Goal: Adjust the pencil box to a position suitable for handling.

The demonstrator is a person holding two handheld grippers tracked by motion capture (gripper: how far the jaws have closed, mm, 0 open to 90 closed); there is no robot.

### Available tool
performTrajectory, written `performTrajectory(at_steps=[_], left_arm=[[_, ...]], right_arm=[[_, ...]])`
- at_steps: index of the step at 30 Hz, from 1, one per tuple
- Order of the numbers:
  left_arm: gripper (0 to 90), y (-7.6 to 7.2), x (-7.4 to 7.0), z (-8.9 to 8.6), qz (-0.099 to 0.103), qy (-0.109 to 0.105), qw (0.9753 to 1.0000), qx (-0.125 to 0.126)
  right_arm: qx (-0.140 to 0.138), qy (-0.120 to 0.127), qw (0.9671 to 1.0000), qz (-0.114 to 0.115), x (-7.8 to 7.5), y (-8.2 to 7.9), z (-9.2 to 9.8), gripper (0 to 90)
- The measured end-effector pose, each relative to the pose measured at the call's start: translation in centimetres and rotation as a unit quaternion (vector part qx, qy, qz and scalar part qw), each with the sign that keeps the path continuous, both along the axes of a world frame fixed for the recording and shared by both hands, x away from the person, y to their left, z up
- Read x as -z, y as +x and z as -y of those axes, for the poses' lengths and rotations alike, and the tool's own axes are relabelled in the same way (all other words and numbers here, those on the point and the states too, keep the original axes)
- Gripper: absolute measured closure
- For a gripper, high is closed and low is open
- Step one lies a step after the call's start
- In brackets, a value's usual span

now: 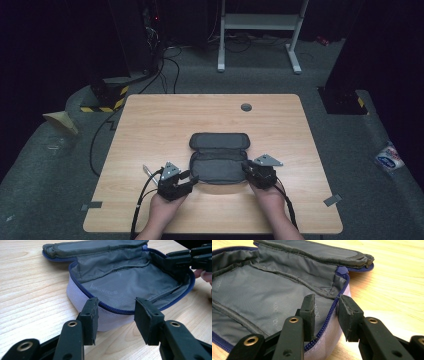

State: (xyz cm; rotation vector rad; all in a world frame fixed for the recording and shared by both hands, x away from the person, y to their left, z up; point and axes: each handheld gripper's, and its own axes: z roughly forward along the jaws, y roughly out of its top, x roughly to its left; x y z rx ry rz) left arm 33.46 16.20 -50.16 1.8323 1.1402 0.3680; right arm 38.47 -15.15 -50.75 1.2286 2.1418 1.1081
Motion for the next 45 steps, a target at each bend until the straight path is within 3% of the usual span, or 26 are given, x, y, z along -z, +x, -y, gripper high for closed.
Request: performTrajectory(at_steps=[14,22,27,37,40,43,45], left_arm=[[53.1,-0.3,-0.2,-0.4,0.002,-0.003,1.0000,-0.005],[49.8,-0.9,-0.9,-2.3,0.018,0.017,0.9994,-0.023],[49.0,-1.3,-0.5,-4.3,0.015,0.032,0.9985,-0.042],[49.7,-3.0,0.4,-8.2,-0.006,0.079,0.9935,-0.082],[53.0,-3.7,0.4,-9.4,-0.002,0.101,0.9894,-0.104],[58.9,-3.9,0.6,-10.8,-0.016,0.109,0.9855,-0.129],[62.1,-3.9,0.9,-11.4,-0.027,0.112,0.9834,-0.140]], right_arm=[[-0.006,0.009,0.9999,-0.003,-0.4,0.2,-0.1,62.8],[-0.005,0.032,0.9993,0.017,-1.7,-0.8,1.3,55.6],[0.011,0.034,0.9993,0.010,-1.5,-1.7,3.1,51.0],[0.040,-0.012,0.9991,0.000,0.2,-3.6,6.9,45.9],[0.045,-0.028,0.9986,-0.001,0.9,-4.0,7.5,46.4],[0.040,-0.043,0.9983,0.001,1.1,-4.2,7.8,46.5],[0.044,-0.040,0.9982,-0.001,1.1,-4.2,8.0,46.7]])
